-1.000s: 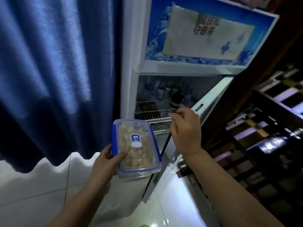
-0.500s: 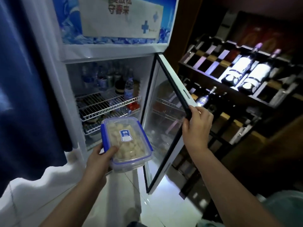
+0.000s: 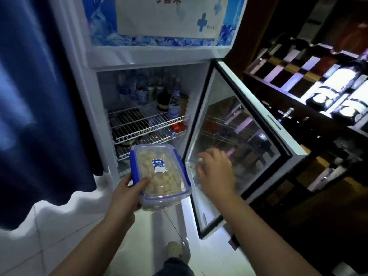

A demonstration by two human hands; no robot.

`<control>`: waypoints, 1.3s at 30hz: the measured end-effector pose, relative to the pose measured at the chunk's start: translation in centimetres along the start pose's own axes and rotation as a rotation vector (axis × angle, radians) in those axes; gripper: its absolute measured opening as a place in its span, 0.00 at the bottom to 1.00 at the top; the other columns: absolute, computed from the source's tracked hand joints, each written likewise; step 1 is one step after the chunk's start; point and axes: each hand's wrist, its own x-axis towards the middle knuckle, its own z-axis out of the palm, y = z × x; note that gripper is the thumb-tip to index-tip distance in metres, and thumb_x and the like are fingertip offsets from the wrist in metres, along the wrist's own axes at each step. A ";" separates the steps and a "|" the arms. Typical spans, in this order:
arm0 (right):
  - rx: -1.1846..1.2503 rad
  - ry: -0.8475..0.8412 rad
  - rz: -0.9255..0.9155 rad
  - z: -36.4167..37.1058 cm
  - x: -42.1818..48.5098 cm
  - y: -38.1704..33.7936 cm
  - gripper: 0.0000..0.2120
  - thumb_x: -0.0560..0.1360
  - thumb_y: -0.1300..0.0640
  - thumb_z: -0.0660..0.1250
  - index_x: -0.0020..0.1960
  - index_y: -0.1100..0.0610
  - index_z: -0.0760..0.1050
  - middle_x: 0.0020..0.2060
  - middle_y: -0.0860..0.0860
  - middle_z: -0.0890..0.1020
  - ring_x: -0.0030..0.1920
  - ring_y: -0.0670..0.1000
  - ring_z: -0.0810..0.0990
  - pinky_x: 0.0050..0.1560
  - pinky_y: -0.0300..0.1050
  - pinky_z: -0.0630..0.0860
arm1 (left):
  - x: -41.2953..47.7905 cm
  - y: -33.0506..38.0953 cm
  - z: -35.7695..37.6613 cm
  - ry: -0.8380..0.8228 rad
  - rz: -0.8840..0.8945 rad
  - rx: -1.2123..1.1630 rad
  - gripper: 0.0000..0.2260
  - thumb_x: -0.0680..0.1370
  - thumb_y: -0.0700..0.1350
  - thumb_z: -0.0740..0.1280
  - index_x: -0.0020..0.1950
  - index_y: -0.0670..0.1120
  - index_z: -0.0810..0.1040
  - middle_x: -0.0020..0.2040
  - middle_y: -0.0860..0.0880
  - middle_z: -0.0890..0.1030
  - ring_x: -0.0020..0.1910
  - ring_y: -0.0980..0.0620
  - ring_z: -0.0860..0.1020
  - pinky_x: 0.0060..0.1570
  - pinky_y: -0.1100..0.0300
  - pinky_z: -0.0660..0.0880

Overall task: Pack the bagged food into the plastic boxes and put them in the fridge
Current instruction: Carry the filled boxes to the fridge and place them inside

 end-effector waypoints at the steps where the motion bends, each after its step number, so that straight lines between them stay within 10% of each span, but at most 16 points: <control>1: 0.064 -0.138 0.059 1.6 0.4 -0.5 0.12 0.75 0.54 0.65 0.57 0.54 0.78 0.51 0.52 0.78 0.51 0.55 0.77 0.49 0.48 0.74 | 0.7 0.3 -0.2 0.021 -0.001 -0.006 0.19 0.73 0.42 0.70 0.62 0.49 0.73 0.46 0.47 0.84 0.42 0.43 0.83 0.40 0.51 0.79; 8: 0.835 -0.737 0.665 11.4 7.4 -2.7 0.15 0.75 0.47 0.64 0.50 0.60 0.75 0.29 0.54 0.76 0.21 0.49 0.70 0.25 0.39 0.67 | 9.4 2.3 -0.7 0.205 0.032 -0.058 0.11 0.74 0.41 0.68 0.56 0.50 0.76 0.39 0.51 0.85 0.35 0.49 0.83 0.37 0.56 0.77; 17: 0.910 -0.681 0.655 22.4 20.2 -2.8 0.09 0.73 0.51 0.67 0.39 0.55 0.75 0.28 0.49 0.74 0.29 0.49 0.71 0.31 0.41 0.66 | 22.4 5.3 1.6 0.333 0.092 0.080 0.14 0.73 0.47 0.69 0.59 0.50 0.74 0.51 0.48 0.82 0.47 0.47 0.81 0.43 0.53 0.77; 20: 0.905 -0.666 0.602 25.4 24.0 -3.4 0.09 0.73 0.49 0.66 0.41 0.56 0.76 0.31 0.51 0.77 0.33 0.51 0.75 0.36 0.44 0.69 | 26.3 6.0 1.8 0.350 0.219 0.342 0.19 0.73 0.47 0.68 0.63 0.52 0.71 0.56 0.50 0.80 0.48 0.51 0.80 0.45 0.55 0.76; 24: 0.796 -0.699 0.502 28.9 27.5 -4.6 0.14 0.75 0.47 0.63 0.46 0.59 0.75 0.39 0.54 0.80 0.42 0.57 0.78 0.42 0.47 0.72 | 30.4 5.0 0.9 0.370 0.394 0.964 0.30 0.75 0.49 0.68 0.74 0.50 0.61 0.75 0.47 0.61 0.72 0.49 0.62 0.71 0.55 0.57; 27: 0.708 -0.712 0.459 31.7 29.6 -5.5 0.17 0.75 0.45 0.61 0.47 0.60 0.75 0.40 0.58 0.80 0.41 0.59 0.80 0.42 0.52 0.76 | 33.1 4.6 1.0 0.266 0.574 1.376 0.29 0.73 0.49 0.69 0.73 0.48 0.64 0.72 0.46 0.67 0.72 0.46 0.62 0.72 0.53 0.51; 31: 0.766 -0.801 0.507 34.4 31.9 -6.6 0.15 0.77 0.48 0.62 0.49 0.60 0.73 0.33 0.54 0.77 0.33 0.54 0.77 0.34 0.47 0.78 | 36.0 5.3 0.3 0.331 0.659 1.612 0.25 0.62 0.41 0.76 0.59 0.45 0.78 0.51 0.46 0.82 0.49 0.44 0.80 0.50 0.55 0.76; 35: 0.941 -0.879 0.595 36.7 33.3 -7.7 0.16 0.77 0.51 0.65 0.59 0.61 0.72 0.37 0.54 0.77 0.34 0.53 0.77 0.46 0.52 0.81 | 37.7 6.4 -1.0 0.420 0.663 1.790 0.24 0.56 0.34 0.76 0.51 0.43 0.81 0.44 0.45 0.83 0.38 0.45 0.81 0.27 0.58 0.76; 39: 0.923 -0.887 0.482 37.4 32.9 -8.2 0.06 0.77 0.60 0.62 0.54 0.59 0.71 0.34 0.55 0.76 0.28 0.50 0.75 0.34 0.45 0.77 | 38.7 6.0 -2.3 0.388 0.629 1.872 0.24 0.53 0.33 0.77 0.48 0.42 0.82 0.42 0.43 0.83 0.36 0.44 0.81 0.20 0.60 0.73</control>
